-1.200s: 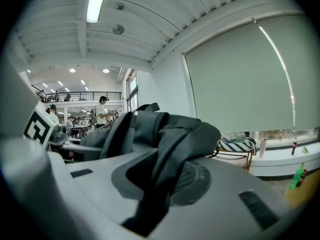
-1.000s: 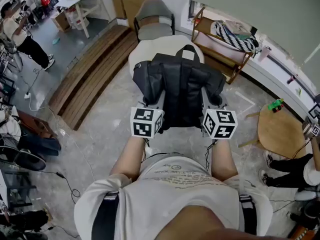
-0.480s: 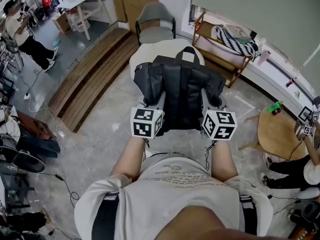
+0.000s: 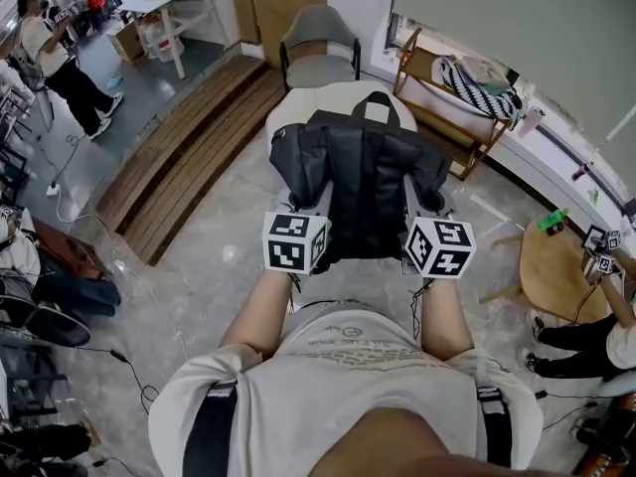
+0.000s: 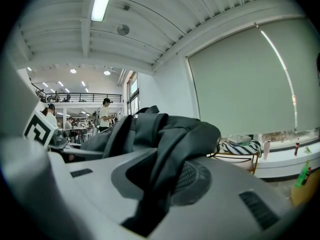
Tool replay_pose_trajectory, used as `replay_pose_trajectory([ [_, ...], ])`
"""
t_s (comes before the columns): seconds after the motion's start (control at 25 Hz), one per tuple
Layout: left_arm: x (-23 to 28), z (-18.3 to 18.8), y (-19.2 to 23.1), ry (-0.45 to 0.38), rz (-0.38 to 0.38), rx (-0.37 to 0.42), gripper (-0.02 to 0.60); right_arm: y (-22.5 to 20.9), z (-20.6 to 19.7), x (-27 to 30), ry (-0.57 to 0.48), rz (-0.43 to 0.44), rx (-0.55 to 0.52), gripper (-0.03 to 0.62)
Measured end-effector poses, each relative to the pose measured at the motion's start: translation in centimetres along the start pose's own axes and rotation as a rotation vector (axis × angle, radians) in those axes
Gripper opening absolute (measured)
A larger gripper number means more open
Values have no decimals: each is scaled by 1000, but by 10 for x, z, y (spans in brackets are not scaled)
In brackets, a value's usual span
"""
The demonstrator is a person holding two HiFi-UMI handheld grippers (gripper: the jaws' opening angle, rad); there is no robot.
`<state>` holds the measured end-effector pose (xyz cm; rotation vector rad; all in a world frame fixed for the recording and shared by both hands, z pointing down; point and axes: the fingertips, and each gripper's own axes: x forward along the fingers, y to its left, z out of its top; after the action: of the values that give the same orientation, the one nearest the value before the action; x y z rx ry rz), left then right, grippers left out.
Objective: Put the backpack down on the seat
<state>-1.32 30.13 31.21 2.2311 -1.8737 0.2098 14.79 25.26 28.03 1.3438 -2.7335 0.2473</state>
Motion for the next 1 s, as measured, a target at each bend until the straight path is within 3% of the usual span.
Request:
replay_pose_trajectory([
  [0.4, -28, 0, 47, -19, -22, -21, 97, 54, 3, 19, 8, 15, -16, 75],
  [1.0, -37, 3, 91, -43, 19, -19, 97, 88, 7, 53, -8, 83, -19, 75],
])
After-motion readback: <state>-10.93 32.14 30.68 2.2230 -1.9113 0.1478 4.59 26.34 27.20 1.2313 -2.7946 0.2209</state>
